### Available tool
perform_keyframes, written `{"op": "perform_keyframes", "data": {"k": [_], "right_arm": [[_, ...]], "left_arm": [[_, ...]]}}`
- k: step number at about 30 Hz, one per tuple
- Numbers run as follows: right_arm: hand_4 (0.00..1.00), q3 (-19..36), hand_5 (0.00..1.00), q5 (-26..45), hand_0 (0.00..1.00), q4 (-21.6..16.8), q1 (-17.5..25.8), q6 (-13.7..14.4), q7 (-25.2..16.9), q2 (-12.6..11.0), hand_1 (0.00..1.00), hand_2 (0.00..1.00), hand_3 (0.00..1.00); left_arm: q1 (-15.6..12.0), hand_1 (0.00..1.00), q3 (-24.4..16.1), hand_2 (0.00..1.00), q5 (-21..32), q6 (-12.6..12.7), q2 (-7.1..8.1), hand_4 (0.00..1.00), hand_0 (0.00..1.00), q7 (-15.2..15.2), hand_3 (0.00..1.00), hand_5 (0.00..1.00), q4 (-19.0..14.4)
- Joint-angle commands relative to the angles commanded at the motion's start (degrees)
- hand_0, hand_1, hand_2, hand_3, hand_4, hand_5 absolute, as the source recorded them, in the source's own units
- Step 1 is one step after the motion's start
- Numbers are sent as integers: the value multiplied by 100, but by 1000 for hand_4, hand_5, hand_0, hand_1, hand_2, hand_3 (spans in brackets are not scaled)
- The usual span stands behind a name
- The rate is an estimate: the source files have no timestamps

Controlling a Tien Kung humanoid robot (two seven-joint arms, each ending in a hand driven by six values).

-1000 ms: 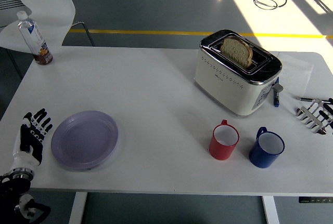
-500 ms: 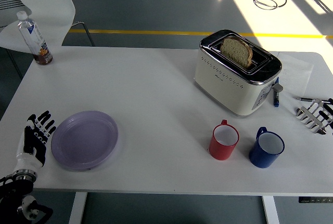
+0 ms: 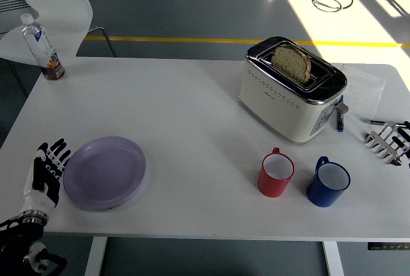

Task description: Push plate across desktop,pick up the break from the machine,place the break in the plate

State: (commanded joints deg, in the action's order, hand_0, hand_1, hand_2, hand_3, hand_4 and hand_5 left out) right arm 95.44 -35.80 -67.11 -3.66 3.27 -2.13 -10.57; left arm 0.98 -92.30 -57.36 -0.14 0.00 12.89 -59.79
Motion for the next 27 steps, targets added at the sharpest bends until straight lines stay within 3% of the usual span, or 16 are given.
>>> {"op": "perform_keyframes", "data": {"k": [11, 27], "right_arm": [[489, -16, 448, 3, 737, 12, -3, -1, -3, 4, 673, 686, 674], [489, -53, 448, 4, 737, 20, -4, 2, -9, 11, 673, 686, 675]], "left_arm": [[12, 876, 211, 898, 106, -76, 0, 546, 859, 9, 775, 998, 7], [-33, 873, 862, 895, 507, -125, 0, 547, 858, 130, 772, 998, -22]]}}
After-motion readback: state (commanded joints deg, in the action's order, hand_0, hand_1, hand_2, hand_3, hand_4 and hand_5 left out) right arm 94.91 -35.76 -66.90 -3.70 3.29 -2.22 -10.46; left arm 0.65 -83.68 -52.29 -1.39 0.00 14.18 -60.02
